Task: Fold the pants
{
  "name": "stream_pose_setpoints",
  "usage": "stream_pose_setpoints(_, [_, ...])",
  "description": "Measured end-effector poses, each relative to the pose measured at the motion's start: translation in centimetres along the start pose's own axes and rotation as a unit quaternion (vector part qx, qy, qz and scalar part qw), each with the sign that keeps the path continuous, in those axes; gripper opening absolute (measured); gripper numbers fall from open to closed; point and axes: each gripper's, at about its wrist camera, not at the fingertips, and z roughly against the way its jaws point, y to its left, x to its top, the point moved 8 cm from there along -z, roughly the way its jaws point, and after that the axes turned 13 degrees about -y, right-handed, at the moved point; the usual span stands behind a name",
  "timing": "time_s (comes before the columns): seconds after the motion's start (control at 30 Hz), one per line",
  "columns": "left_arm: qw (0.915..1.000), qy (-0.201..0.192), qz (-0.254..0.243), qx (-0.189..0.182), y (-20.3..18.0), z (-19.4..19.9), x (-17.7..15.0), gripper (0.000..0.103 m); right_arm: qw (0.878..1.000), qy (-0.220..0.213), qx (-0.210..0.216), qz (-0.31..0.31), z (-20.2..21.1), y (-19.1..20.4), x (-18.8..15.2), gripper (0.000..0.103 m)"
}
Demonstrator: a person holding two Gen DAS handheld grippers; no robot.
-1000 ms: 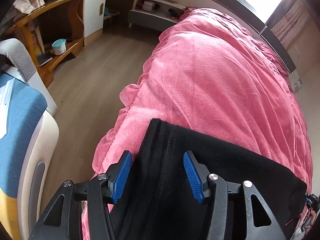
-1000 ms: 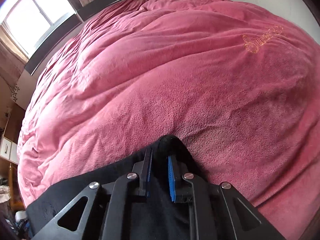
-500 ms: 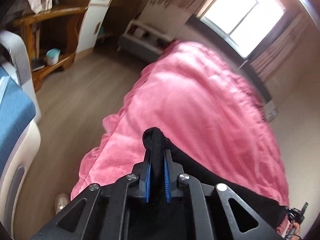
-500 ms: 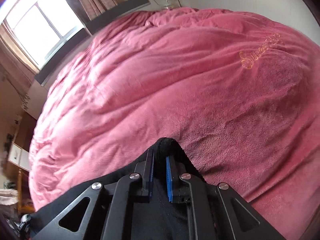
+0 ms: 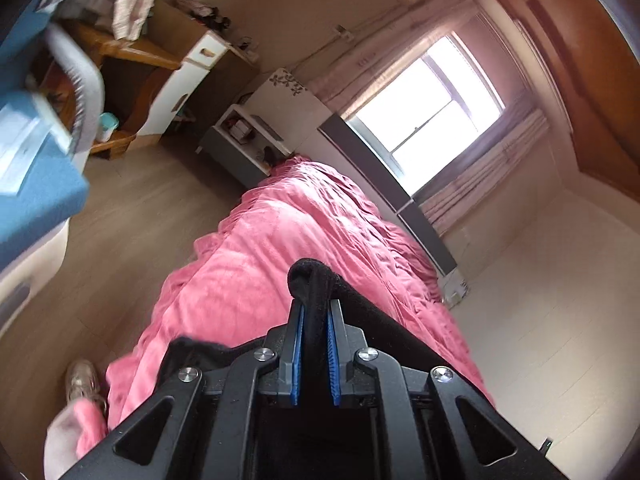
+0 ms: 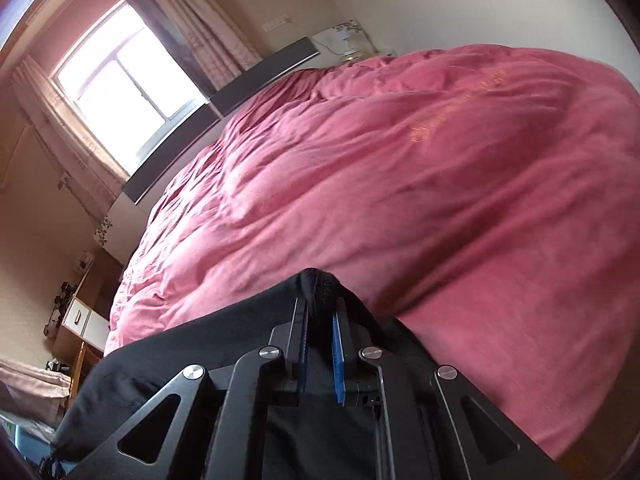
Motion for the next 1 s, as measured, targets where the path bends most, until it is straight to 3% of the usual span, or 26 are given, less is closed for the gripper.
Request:
stream_pose_setpoints(0.17, [0.9985, 0.011, 0.041, 0.034, 4.7, 3.6, -3.9, 0.01, 0.997, 0.005, -0.019, -0.079, 1.7, -6.4, -3.5, 0.01])
stream_pose_setpoints(0.3, [0.9961, 0.035, 0.021, 0.078, 6.9, 4.5, -7.8, 0.015, 0.993, 0.039, -0.073, -0.079, 1.6, -9.5, -7.5, 0.018])
stream_pose_setpoints(0.37, [0.9939, 0.031, 0.029, 0.102, 8.0, 5.4, -8.8, 0.038, 0.992, 0.03, -0.089, -0.084, 2.4, -10.0, -8.9, 0.022])
stream_pose_setpoints(0.4, [0.9917, 0.031, 0.061, 0.109, 8.9, 5.9, -9.3, 0.042, 0.991, 0.019, -0.094, -0.093, 2.9, -10.2, -9.1, 0.032])
stream_pose_setpoints(0.43, [0.9876, 0.03, 0.106, 0.111, 9.9, 6.5, -9.7, 0.047, 0.988, 0.005, -0.108, -0.107, 3.7, -10.6, -9.3, 0.048])
stream_pose_setpoints(0.47, [0.983, 0.026, 0.143, 0.113, 10.7, 7.2, -10.0, 0.051, 0.983, -0.011, -0.129, -0.13, 4.7, -11.0, -9.7, 0.055])
stream_pose_setpoints(0.57, [0.9639, -0.01, 0.221, 0.149, 12.6, 9.2, -9.7, 0.051, 0.964, -0.044, -0.16, -0.208, 7.0, -12.0, -10.6, 0.058])
stream_pose_setpoints(0.63, [0.955, -0.035, 0.257, 0.143, 12.6, 10.4, -9.2, 0.051, 0.955, -0.057, -0.128, -0.26, 7.7, -11.6, -10.6, 0.058])
stream_pose_setpoints(0.7, [0.9562, -0.049, 0.266, 0.111, 10.9, 10.7, -8.4, 0.051, 0.954, -0.067, -0.08, -0.282, 7.9, -10.3, -10.1, 0.058])
stream_pose_setpoints(0.8, [0.9717, -0.02, 0.231, 0.047, 6.8, 8.8, -8.1, 0.06, 0.958, -0.041, 0.001, -0.284, 6.1, -7.7, -10.0, 0.058])
stream_pose_setpoints(0.87, [0.9816, 0.005, 0.187, 0.038, 4.5, 6.9, -9.0, 0.063, 0.962, -0.042, 0.023, -0.267, 4.9, -6.8, -10.0, 0.058])
stream_pose_setpoints(0.9, [0.9845, 0.016, 0.169, 0.043, 4.0, 6.1, -9.5, 0.063, 0.967, -0.033, 0.014, -0.251, 3.8, -6.7, -10.0, 0.057])
stream_pose_setpoints(0.93, [0.9864, 0.032, 0.152, 0.052, 3.8, 5.0, -10.3, 0.063, 0.97, -0.029, 0.004, -0.243, 2.9, -6.8, -10.0, 0.044])
stream_pose_setpoints(1.0, [0.989, 0.06, 0.114, 0.073, 3.8, 3.3, -12.0, 0.061, 0.976, 0.001, -0.025, -0.218, 0.7, -6.8, -9.8, 0.007])
